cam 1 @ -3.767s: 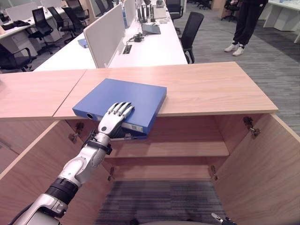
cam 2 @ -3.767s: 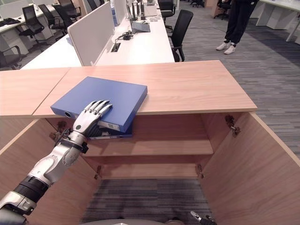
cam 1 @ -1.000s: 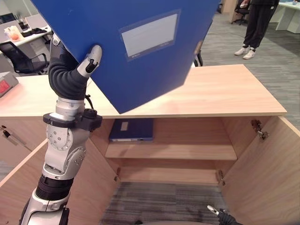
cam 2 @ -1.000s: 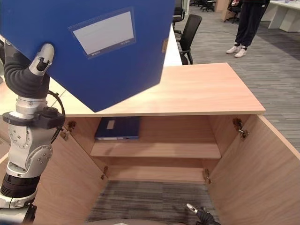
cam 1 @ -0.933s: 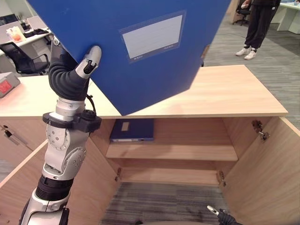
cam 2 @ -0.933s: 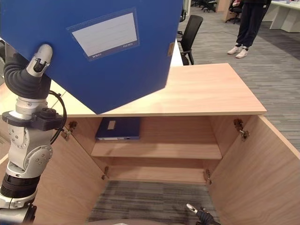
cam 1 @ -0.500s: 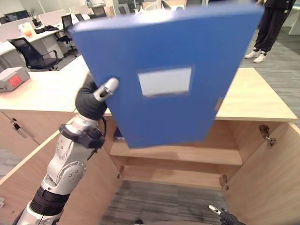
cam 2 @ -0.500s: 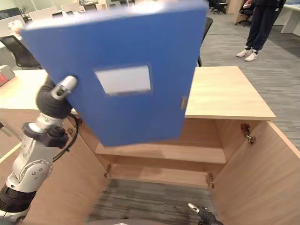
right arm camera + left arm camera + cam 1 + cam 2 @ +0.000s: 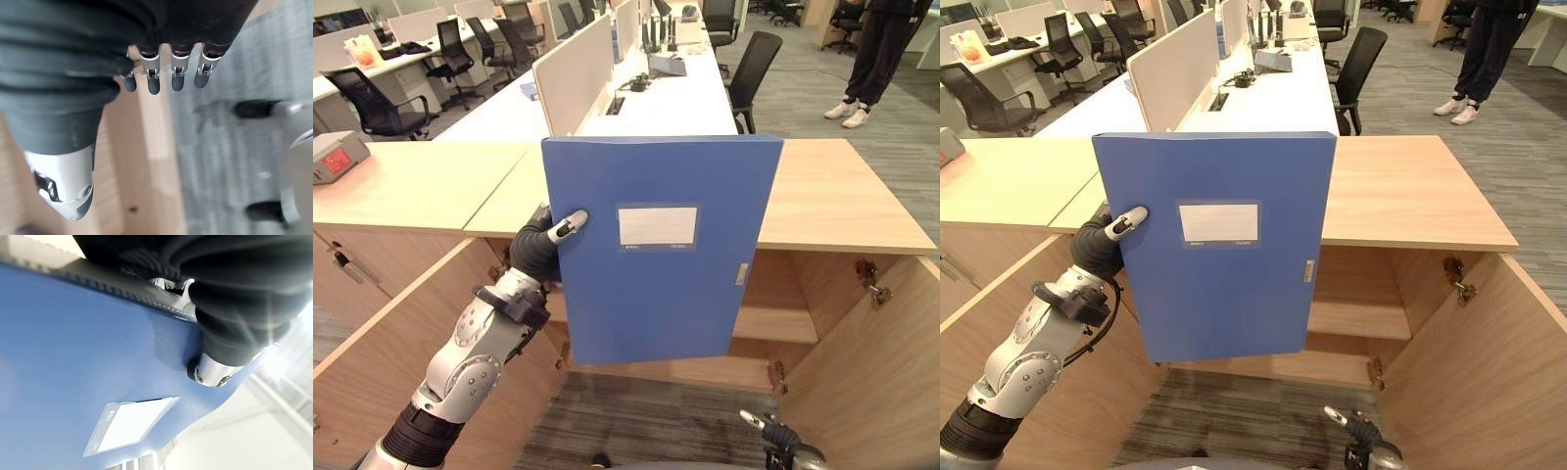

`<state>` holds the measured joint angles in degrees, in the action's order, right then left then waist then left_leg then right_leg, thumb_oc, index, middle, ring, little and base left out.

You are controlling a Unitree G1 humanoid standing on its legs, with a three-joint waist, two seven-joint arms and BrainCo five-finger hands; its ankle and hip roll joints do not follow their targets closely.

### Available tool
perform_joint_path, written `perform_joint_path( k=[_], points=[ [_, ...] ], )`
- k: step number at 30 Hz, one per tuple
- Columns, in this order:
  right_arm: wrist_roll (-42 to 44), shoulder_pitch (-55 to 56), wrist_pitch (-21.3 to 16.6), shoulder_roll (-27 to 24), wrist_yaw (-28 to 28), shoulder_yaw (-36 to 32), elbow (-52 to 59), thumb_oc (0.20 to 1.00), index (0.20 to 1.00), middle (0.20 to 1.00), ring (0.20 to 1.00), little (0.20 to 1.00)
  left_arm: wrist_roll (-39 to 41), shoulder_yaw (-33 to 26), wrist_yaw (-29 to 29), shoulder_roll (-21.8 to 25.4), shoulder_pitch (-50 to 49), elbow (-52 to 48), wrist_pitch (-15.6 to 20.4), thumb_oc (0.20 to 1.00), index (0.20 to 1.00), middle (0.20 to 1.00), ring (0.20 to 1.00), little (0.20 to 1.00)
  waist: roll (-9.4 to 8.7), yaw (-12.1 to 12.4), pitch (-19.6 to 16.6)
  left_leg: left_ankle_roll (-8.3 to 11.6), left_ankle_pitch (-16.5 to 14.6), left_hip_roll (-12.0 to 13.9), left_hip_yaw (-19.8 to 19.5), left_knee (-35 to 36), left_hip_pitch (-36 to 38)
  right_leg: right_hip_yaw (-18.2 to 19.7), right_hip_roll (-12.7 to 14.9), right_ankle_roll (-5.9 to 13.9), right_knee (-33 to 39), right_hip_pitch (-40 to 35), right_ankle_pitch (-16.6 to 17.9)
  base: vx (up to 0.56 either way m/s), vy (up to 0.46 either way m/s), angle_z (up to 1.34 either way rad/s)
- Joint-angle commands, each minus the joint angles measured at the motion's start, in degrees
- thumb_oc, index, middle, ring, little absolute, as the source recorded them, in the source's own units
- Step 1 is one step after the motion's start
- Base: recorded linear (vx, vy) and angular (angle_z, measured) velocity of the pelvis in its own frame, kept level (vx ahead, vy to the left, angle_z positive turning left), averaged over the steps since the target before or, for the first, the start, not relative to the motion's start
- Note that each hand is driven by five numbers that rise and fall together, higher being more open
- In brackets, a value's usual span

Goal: Put the empty folder in the office cabinet

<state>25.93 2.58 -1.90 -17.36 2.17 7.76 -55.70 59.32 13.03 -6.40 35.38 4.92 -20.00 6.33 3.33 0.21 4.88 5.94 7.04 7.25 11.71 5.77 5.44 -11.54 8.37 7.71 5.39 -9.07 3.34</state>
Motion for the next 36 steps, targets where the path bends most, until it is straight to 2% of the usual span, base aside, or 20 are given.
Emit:
perform_joint_path(
  k=[1,5,9,17,27,36],
  points=[
    [2.79,-5.04,-2.12,-0.35,-0.58,1.31,4.30,1.000,1.000,1.000,1.000,1.000,0.02,-4.10,0.89,-1.68,4.04,-0.50,3.19,0.200,0.200,0.200,0.200,0.200,-1.46,-0.37,3.69,0.27,-8.20,-2.15,-1.42,-0.77,4.96,0.11,0.15,1.73,-1.31,-1.47,-5.16,0.00,0.000,0.00],
    [2.57,-3.98,-2.42,-0.59,-0.75,1.39,10.53,1.000,1.000,1.000,1.000,1.000,-3.58,-4.21,1.12,-3.57,1.66,1.16,1.95,0.200,0.200,0.200,0.200,0.200,-1.59,-0.60,3.57,0.14,-8.45,-2.16,-1.07,-0.77,5.11,0.22,0.28,1.75,-1.23,-1.53,-5.13,0.00,0.005,-0.01],
    [1.85,-2.43,-3.03,-1.32,-0.80,0.47,20.01,1.000,1.000,1.000,1.000,1.000,-10.48,-5.10,0.70,-5.27,-2.12,5.19,0.05,0.200,0.200,0.200,0.200,0.200,-1.69,-0.82,3.45,-0.06,-8.71,-2.17,-0.84,-0.77,5.37,0.28,0.47,1.72,-1.19,-1.60,-5.13,0.01,0.014,-0.04],
    [2.47,-0.91,-3.58,-4.25,1.21,-2.85,32.84,1.000,1.000,1.000,1.000,1.000,-19.36,-7.88,-1.28,-5.95,-4.72,11.67,-0.50,0.200,0.200,0.200,0.200,0.200,-1.96,-1.29,3.04,-0.20,-8.95,-2.16,-0.65,-0.77,5.50,0.56,0.75,1.69,-1.11,-1.65,-5.15,0.00,0.002,0.00],
    [6.42,-1.22,-2.02,-10.63,6.81,-4.62,41.28,1.000,1.000,1.000,1.000,1.000,-22.57,-9.13,-3.90,-4.82,-3.67,16.69,-0.66,0.200,0.200,0.200,0.200,0.200,-2.61,-1.36,2.46,-0.14,-8.97,-2.14,-0.44,-0.77,5.32,0.68,0.89,1.81,-0.99,-1.33,-5.03,0.00,0.003,-0.01],
    [11.60,-2.74,0.13,-12.99,13.98,-0.65,46.46,1.000,1.000,1.000,1.000,1.000,-22.54,-8.08,-7.22,-4.15,-1.70,15.11,-0.37,0.200,0.200,0.200,0.200,0.200,-2.99,-1.14,2.34,-0.09,-8.81,-2.08,-0.48,-0.77,4.85,0.76,0.93,1.96,-0.97,-0.89,-4.85,0.00,0.000,0.00]
  ],
)
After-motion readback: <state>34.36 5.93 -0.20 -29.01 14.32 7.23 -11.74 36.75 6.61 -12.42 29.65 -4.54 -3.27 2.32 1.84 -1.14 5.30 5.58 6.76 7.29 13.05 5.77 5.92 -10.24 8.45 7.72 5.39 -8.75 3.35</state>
